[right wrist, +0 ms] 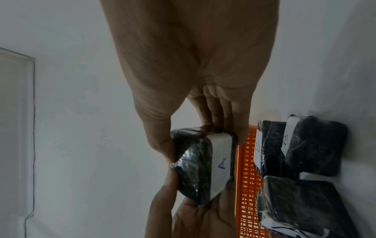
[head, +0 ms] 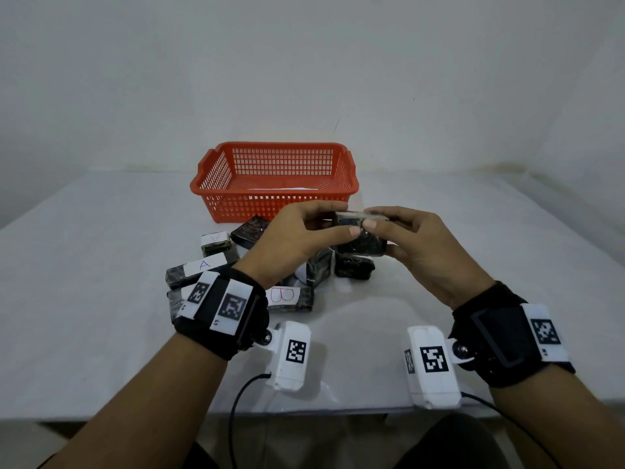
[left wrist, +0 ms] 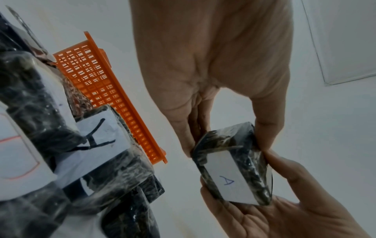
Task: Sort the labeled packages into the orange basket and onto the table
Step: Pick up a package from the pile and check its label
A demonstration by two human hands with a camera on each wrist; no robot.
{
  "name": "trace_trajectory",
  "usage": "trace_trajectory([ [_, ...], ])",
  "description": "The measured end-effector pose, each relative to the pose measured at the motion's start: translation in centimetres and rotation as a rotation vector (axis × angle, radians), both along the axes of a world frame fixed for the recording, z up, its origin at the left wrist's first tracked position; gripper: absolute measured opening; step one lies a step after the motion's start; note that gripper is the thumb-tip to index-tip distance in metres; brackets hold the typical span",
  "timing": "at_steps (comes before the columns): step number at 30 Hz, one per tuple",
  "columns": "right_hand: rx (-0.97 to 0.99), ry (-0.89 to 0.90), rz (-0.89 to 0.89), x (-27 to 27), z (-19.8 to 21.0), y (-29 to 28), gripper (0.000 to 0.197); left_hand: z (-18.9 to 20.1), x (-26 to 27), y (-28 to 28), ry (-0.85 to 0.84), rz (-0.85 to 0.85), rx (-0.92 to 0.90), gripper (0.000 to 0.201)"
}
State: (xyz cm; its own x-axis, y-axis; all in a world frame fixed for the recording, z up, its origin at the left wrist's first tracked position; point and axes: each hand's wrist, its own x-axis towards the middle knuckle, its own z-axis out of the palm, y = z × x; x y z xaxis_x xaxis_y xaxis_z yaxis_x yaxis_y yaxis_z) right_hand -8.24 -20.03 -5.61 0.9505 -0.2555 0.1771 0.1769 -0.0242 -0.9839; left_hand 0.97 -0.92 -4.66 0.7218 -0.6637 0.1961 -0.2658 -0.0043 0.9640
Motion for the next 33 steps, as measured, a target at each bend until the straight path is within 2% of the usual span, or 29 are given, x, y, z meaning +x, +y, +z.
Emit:
trace_trajectory([
  [3,0.019,-0.012,-0.009,0.0,-0.2,-0.2,0.049,0.1,-0.1,0.2,-0.002,-0.027,0.022,0.039],
  [7,0.013,0.010,0.035,0.2,-0.9,-0.5,0.052,0.0,0.0,0.0,-0.026,0.020,0.005,0.031],
  [11,-0.050,-0.012,-0.002,0.1,-0.8,-0.9,0.061,0.0,-0.1,0.2,0.039,-0.046,-0.006,0.037],
  [17,-0.016,-0.045,0.011,-0.2,-0.6,-0.8,0.047,-0.1,0.1,0.1,0.025,-0.051,-0.036,0.045],
  [22,-0.037,-0.059,-0.025,-0.4,-0.5,-0.6,0.055,-0.1,0.2,0.2,0.034,-0.076,-0.048,0.046],
  [24,-0.004,-0.028,0.019,-0.4,-0.5,-0.5,0.056,-0.1,0.2,0.2,-0.018,-0.036,-0.048,0.048],
  [27,0.077,0.061,0.092,-0.5,-0.1,0.0,0.044,-0.4,0.2,0.0,-0.054,-0.007,-0.044,0.058],
  [30,0.082,0.087,0.025,-0.2,-0.1,0.2,0.034,-0.4,0.0,0.0,-0.023,-0.051,-0.036,0.066],
  [33,0.046,0.072,-0.028,0.0,-0.4,0.1,0.035,-0.1,-0.2,0.0,0.036,-0.077,-0.024,0.065],
])
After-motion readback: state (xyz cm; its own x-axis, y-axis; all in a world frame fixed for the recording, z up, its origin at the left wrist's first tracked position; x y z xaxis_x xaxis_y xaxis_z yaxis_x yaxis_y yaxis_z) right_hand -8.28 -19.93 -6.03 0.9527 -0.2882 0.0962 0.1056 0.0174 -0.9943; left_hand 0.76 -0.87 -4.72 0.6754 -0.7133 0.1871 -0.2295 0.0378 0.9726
